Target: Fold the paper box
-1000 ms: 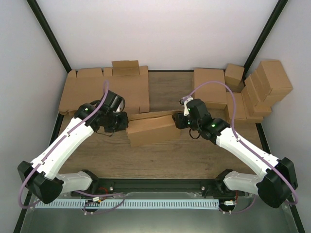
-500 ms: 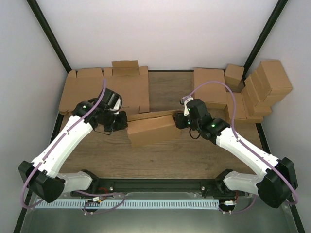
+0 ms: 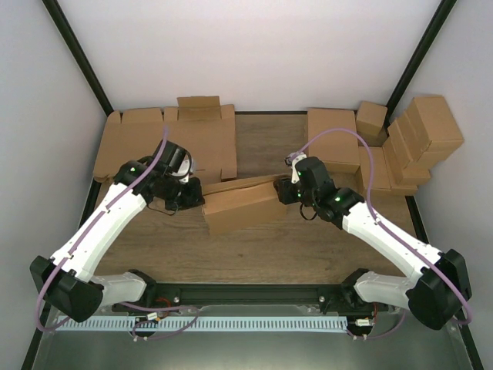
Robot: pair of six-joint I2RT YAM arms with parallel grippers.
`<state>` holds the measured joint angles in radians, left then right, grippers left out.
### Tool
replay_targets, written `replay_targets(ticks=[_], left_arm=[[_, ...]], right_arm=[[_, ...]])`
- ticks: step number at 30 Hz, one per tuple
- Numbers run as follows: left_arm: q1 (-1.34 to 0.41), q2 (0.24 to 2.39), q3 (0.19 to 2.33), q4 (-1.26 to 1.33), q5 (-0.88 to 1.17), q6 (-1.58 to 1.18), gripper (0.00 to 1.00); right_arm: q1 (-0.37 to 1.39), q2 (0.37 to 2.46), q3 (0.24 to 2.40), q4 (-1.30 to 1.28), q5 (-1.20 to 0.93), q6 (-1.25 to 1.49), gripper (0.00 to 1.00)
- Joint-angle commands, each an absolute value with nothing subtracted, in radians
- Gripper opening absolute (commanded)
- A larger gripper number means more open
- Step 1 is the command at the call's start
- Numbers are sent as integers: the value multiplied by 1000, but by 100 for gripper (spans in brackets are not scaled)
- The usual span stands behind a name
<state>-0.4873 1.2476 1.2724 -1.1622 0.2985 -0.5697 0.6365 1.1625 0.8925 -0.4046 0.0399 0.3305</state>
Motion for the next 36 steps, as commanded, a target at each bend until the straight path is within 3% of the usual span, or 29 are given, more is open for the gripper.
replay_targets(ticks=[1,15,25,36], left_arm=[[-492,1244,1262,-1212,315,-529,5],[-492,1257,1282,-1357,196,-487,6],[-493,1204,1203,-1224,236,-554,5],[-501,1100,1097,-1074,226,-612,5]], right_arm=[[650,1191,890,-463,38,324,49],[650,1223,910,-465,53,321,49],[650,1202,914,-461,49,326,50],[650,1077,959,-507,47,306,64]])
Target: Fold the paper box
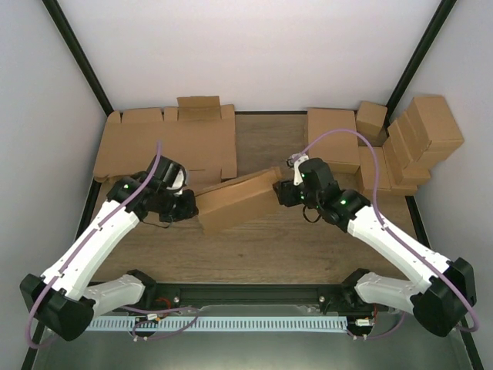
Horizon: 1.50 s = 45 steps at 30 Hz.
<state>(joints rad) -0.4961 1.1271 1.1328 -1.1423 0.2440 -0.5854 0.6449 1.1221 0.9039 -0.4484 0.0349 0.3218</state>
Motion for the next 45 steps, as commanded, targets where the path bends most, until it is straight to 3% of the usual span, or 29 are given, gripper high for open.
replay_targets(ticks=[1,9,17,24,35,45], left_arm=[[-503,1096,1092,-1070,219,-610,5],[-511,1096,1075,-1051,202,-596,6],[-518,1109,1096,-1055,206,-563,9],[-522,1106,1107,-1065,194,-563,10],[-522,1120,1118,-1065,192,-557,10],[-523,1125,1121,-1071,190,-555,10]], right_arm=[[650,1069,966,-516,49,305,64],[650,1024,972,-538,108,282,50],[650,1023,954,-468,64,208,53],[618,1067,1006,-463,-16,99,46],[491,1158,1011,-355,-300,-47,45],[491,1235,1061,-312,-249,-104,39]])
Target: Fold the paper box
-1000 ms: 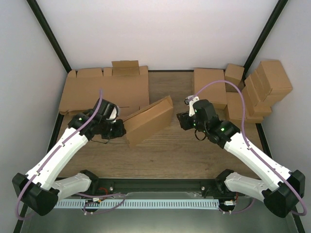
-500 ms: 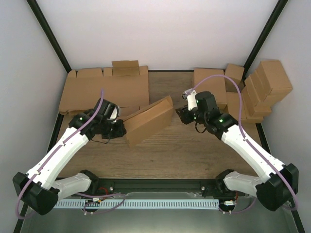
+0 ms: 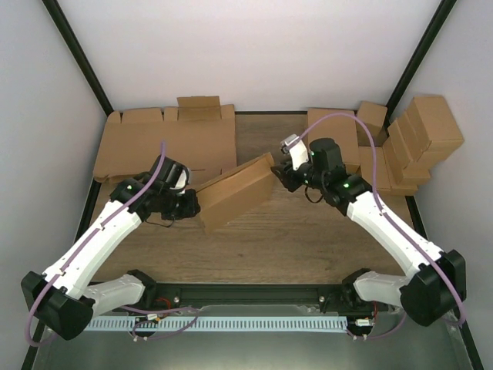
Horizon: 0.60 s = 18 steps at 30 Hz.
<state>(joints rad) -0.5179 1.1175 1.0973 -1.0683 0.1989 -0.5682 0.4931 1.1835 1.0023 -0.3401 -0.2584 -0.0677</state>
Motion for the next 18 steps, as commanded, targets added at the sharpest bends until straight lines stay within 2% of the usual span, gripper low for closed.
replay_targets(ticks=[1,6,14,18], left_arm=[[-523,1125,1122,-1071,190,-554,10],[-523,1131,1127,-1071,189,-554,10],[-523,1135,1129,-1079,179,-552,10],[-522,1136,1135,-1087,168,-554,10]], right_arm=[[491,1255,1068,-306,-239,-103,38],[492,1308,1096,-268,-234,-95,30],[492,1376,1133,-253,-207,-64,26],[491,1383,1140,-253,-217,-54,16]])
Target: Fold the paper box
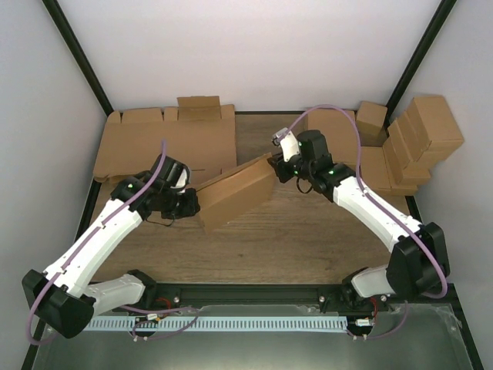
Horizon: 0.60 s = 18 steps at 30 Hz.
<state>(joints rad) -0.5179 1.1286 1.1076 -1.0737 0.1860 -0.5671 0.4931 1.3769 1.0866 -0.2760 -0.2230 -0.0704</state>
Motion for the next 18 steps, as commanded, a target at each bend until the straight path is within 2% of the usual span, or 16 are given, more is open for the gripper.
replay_targets(ticks=[1,5,18], left_arm=[[-523,1137,1137,-1088,166,-555,9],[-523,1142,1144,-1099,151,-558,9],[-525,1171,1116,-1052,117,-545,9]], right_arm=[[491,1381,1140,-254,-219,-53,14],[493,1350,1099,-257,-220,-52,1],[518,1228,848,-167,-175,15,1]])
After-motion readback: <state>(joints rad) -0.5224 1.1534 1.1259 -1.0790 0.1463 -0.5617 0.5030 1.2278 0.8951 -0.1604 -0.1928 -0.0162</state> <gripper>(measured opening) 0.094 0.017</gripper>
